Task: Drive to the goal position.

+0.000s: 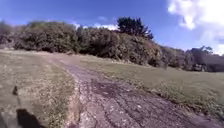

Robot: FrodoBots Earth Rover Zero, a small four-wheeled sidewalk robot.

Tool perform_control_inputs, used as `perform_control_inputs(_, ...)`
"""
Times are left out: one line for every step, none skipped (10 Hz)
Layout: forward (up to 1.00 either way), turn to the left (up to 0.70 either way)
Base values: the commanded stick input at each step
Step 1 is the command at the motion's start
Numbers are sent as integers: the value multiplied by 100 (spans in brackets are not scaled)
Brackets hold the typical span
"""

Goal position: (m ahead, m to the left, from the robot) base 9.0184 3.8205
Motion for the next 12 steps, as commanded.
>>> perform_control_inputs(70, 0)
perform_control_inputs(70, 1)
perform_control_inputs(70, 6)
perform_control_inputs(70, 11)
perform_control_inputs(70, 16)
perform_control_inputs(70, 20)
perform_control_inputs(70, 25)
perform_control_inputs(70, 30)
perform_control_inputs(70, 35)
perform_control_inputs(70, 35)
perform_control_inputs(70, 35)
perform_control_inputs(70, 35)
